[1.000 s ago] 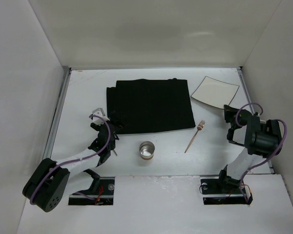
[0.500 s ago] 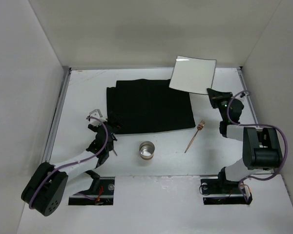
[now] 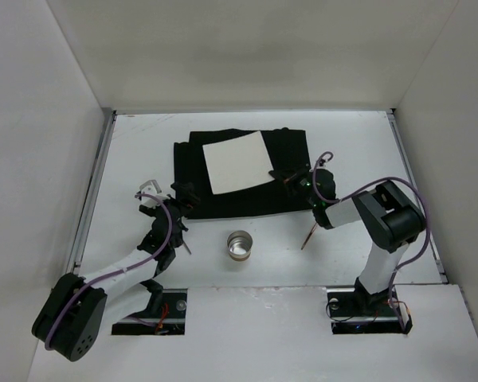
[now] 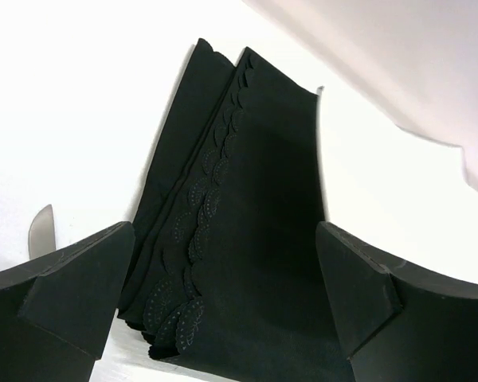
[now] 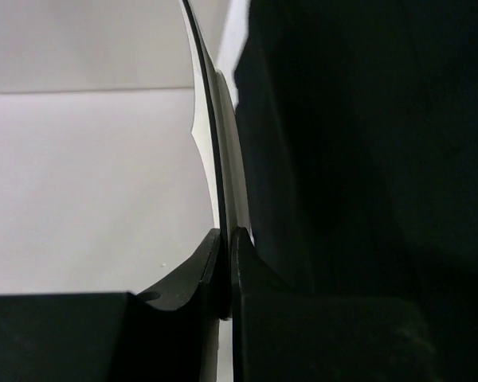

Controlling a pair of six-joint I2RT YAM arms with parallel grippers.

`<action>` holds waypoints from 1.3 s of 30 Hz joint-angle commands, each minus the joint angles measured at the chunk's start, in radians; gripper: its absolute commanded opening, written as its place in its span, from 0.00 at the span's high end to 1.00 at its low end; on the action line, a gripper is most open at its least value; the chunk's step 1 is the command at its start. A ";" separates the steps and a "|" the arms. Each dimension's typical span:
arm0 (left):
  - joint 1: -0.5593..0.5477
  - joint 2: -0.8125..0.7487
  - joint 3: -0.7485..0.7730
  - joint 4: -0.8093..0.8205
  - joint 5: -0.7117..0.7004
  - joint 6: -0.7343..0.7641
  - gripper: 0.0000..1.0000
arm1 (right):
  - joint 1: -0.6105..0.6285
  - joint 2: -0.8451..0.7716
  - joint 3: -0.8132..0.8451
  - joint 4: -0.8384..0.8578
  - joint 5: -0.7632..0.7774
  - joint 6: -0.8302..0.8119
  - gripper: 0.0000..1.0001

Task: Set the dinner table for one person

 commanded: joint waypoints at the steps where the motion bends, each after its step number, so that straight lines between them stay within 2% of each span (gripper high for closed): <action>1: 0.012 -0.015 -0.014 0.031 -0.008 -0.012 0.00 | 0.053 0.001 0.061 0.376 0.106 0.107 0.97; 8: 0.003 0.017 0.000 0.027 0.006 -0.012 0.00 | 0.120 0.071 0.073 0.393 0.192 0.094 0.97; 30: -0.008 0.023 0.008 0.027 0.006 0.000 0.00 | 0.099 0.114 -0.017 0.429 0.238 0.061 0.95; 34: 0.001 0.043 0.011 0.027 0.020 -0.009 0.00 | 0.084 0.101 -0.034 0.372 0.229 0.052 0.85; 39: -0.001 0.040 0.011 0.027 0.008 -0.004 0.00 | 0.064 0.043 -0.046 0.187 0.215 0.009 0.59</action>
